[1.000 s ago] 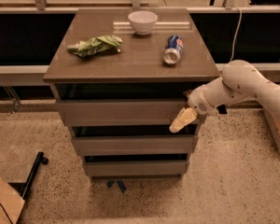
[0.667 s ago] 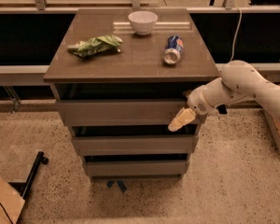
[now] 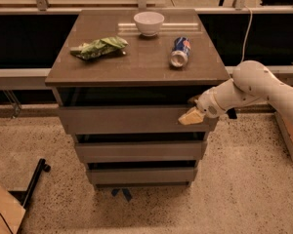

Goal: Open top drawer

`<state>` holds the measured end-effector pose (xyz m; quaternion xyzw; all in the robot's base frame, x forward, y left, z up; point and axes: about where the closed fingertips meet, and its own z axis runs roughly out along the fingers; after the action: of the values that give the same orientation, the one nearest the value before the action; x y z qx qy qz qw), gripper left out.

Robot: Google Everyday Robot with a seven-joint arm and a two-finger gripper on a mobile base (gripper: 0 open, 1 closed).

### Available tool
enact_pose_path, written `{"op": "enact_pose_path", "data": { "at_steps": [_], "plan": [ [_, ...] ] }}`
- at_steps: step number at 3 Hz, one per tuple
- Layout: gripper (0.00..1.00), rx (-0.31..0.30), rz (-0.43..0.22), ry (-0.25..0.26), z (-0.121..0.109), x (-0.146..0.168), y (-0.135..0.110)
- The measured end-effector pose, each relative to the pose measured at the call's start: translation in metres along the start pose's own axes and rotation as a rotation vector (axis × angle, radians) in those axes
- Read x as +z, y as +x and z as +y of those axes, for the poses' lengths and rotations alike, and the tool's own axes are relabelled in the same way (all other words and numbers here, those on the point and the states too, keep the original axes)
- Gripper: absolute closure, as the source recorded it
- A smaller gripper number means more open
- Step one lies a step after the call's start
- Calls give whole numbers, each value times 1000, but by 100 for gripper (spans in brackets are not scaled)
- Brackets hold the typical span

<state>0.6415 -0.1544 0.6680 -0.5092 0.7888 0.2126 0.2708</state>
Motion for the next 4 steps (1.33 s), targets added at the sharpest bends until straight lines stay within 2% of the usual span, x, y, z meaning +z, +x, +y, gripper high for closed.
{"op": "enact_pose_path", "data": {
  "at_steps": [1, 2, 4],
  "plan": [
    [85, 0, 0, 0, 0, -4, -3],
    [98, 0, 0, 0, 1, -7, -6],
    [52, 1, 1, 0, 1, -8, -7]
  ]
}}
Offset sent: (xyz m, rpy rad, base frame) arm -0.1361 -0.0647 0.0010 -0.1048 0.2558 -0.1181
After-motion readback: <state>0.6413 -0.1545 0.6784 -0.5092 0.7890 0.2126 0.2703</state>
